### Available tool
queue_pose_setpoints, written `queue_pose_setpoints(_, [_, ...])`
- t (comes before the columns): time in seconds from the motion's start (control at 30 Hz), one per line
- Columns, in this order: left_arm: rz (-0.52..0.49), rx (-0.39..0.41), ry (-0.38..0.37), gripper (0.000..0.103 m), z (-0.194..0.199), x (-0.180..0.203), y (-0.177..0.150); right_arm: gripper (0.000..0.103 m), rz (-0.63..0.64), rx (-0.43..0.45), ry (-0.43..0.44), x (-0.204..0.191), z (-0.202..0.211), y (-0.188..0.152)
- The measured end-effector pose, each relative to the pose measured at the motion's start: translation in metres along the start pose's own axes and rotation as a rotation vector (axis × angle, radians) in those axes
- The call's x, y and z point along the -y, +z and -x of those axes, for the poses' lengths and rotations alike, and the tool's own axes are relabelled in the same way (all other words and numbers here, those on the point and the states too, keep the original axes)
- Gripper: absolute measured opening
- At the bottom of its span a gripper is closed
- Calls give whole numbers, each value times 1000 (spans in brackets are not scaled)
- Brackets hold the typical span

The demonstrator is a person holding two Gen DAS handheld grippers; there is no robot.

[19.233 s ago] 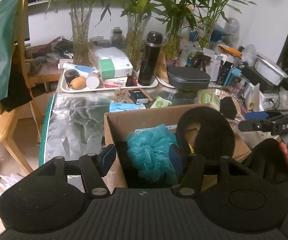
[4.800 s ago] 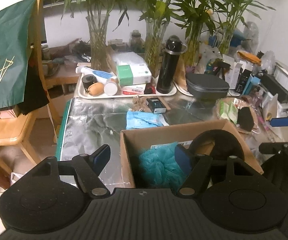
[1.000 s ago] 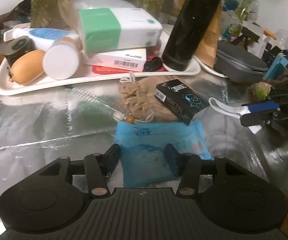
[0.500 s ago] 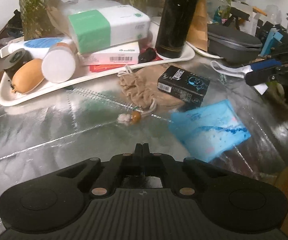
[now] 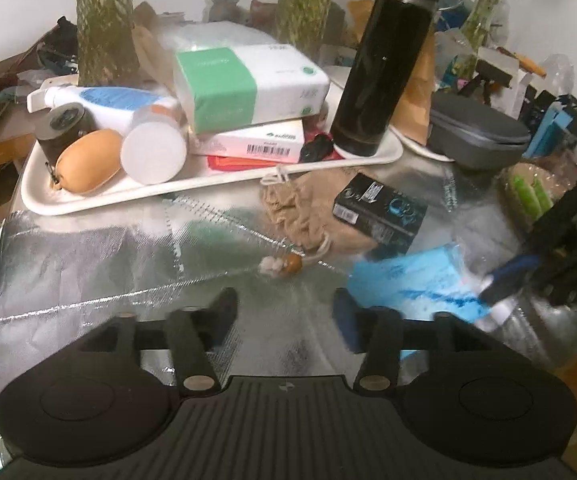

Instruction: Organize soft objects

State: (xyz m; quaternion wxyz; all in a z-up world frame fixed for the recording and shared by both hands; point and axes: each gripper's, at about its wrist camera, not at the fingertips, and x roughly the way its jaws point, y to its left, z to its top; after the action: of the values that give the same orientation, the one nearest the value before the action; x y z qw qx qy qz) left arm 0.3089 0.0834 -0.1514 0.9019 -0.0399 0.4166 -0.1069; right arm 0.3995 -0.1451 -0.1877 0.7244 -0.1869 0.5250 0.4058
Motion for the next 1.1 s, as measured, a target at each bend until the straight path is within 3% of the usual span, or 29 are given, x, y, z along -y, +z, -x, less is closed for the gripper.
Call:
queue_pose_setpoints(0.13, [-28, 0, -32, 62, 0, 6, 0, 14, 0, 36, 70, -9, -8, 8])
queue_pose_setpoints(0.4, [-24, -38, -56, 62, -6, 8, -1, 13, 88, 105, 131, -29, -10, 22])
queue_pose_setpoints(0.67, [-22, -32, -70, 62, -5, 10, 1, 13, 67, 183, 64, -17, 19, 28])
queue_pose_setpoints(0.87, [-121, -18, -56, 62, -5, 20, 3, 13, 0, 253, 22, -1, 48, 23])
queue_pose_setpoints(1.1, [-295, 5, -118, 62, -9, 36, 10, 13, -45, 301, -1, 7, 70, 9])
